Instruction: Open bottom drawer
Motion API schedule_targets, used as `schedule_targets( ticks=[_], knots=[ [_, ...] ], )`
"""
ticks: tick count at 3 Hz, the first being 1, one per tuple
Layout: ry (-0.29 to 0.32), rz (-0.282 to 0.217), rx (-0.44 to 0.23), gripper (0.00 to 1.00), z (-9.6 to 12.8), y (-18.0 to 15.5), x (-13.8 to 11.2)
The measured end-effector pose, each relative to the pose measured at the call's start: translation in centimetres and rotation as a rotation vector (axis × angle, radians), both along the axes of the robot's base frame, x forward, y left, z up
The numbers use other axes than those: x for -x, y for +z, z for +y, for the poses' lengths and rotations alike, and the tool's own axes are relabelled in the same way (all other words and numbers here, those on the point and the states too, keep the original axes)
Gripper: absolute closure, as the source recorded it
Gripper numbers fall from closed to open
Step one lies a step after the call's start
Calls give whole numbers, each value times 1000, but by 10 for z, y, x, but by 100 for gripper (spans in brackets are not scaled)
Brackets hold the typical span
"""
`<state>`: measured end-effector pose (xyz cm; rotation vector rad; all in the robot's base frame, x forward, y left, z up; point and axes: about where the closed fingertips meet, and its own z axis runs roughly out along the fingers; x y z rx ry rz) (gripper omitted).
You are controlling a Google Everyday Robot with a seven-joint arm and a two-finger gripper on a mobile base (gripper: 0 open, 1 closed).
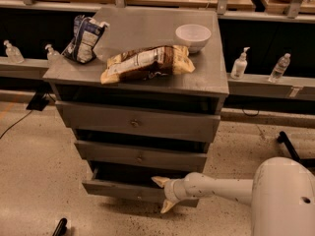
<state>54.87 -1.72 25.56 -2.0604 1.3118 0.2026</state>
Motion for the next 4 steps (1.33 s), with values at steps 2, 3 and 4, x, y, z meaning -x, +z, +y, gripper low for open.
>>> schedule_targets(
  ticks=[2,3,4],
  knots=[
    [-23,88,43,19,-7,-37,-5],
    [-40,127,60,27,-9,-59,-7],
    [-46,143,64,48,-8,-68,-5]
  ],
)
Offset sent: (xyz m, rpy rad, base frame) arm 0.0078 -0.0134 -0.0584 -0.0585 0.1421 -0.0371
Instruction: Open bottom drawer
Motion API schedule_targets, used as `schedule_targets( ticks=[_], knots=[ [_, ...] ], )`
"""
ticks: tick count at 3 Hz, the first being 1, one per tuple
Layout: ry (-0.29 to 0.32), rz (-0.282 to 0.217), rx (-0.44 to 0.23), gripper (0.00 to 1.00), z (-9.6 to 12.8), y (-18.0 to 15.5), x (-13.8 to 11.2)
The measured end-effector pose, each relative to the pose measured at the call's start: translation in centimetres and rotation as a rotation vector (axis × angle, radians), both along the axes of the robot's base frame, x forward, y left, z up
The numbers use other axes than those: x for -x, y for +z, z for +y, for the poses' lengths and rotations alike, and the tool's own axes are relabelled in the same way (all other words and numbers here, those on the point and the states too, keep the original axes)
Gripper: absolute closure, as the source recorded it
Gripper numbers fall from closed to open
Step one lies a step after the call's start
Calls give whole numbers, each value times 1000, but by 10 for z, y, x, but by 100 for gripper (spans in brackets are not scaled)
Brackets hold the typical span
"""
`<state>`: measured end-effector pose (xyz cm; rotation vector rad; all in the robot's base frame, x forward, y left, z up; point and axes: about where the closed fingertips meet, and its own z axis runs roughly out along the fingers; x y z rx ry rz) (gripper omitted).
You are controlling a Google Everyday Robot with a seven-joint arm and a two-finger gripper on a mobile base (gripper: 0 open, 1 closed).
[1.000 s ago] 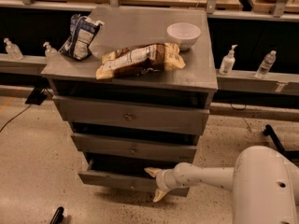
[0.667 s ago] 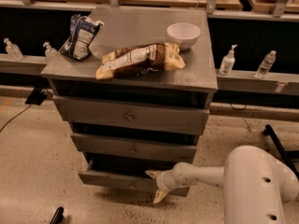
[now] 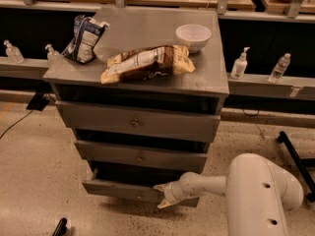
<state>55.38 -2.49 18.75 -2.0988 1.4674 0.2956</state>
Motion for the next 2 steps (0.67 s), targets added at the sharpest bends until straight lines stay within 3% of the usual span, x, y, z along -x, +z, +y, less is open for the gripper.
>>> schedule_targets(
  ticks=[2],
  knots=[
    [21,99,-42,48,8,2,36]
  ],
)
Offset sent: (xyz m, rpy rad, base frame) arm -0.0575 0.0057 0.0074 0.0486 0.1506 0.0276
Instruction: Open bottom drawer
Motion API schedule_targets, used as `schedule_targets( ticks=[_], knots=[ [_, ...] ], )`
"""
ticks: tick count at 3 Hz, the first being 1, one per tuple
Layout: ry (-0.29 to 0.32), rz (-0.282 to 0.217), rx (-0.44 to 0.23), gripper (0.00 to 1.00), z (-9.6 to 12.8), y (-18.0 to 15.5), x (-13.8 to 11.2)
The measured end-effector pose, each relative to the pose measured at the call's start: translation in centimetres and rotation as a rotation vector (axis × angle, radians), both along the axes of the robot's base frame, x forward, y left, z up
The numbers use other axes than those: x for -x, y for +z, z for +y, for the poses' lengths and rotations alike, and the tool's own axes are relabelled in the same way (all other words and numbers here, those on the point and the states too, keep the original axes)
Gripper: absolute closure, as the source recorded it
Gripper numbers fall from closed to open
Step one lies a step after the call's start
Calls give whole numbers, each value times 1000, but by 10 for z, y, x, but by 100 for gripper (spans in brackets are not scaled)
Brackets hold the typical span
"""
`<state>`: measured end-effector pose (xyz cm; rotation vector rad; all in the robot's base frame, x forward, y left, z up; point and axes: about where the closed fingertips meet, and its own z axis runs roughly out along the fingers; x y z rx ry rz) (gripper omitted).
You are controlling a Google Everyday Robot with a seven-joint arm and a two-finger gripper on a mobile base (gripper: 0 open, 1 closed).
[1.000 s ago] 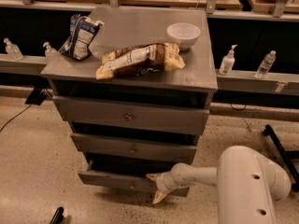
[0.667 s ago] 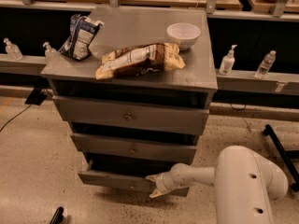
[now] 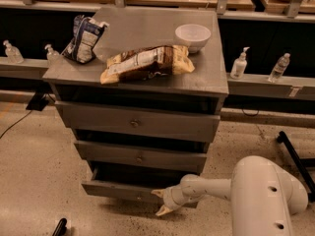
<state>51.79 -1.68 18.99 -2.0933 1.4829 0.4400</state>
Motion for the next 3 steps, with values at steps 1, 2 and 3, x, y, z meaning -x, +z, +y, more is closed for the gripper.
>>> schedule_targets(
  ticks=[1,2,3],
  knots=[
    [2,11,-5,48,0,1,5],
    [17,8,-27,45,3,21,23],
    [26,-23,-31,36,3,34,23]
  ],
)
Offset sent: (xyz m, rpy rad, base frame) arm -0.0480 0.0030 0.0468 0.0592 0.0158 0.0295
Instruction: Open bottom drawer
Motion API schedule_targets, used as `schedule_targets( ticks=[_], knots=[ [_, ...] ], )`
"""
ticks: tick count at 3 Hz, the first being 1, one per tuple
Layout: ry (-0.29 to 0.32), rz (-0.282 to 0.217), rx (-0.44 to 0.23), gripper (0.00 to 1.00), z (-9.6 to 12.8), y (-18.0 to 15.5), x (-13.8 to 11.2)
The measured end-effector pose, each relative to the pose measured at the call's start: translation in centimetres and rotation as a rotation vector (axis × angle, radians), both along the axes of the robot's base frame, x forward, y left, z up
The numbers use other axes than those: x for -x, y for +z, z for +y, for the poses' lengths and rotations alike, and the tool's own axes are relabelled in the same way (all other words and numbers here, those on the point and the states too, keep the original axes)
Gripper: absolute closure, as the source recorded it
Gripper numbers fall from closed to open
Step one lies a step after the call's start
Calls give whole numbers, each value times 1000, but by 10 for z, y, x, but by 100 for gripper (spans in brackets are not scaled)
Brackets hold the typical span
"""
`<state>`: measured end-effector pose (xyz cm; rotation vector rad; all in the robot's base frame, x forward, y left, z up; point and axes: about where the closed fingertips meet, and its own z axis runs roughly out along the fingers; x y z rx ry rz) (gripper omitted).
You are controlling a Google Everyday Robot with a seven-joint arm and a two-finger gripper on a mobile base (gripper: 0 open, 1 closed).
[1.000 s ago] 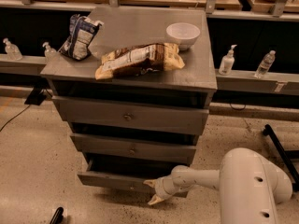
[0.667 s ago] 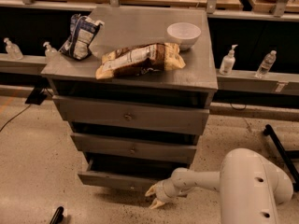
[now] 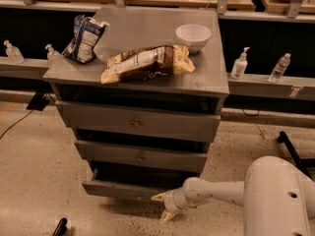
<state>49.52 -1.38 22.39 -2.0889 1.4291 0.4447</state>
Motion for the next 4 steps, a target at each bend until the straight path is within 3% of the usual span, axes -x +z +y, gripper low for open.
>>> schedule_targets(
  ticks=[2,4],
  knots=[
    [-18,-91,50,0,2,0,-40],
    [-146,-138,104,0,-25,-37,-75]
  ],
)
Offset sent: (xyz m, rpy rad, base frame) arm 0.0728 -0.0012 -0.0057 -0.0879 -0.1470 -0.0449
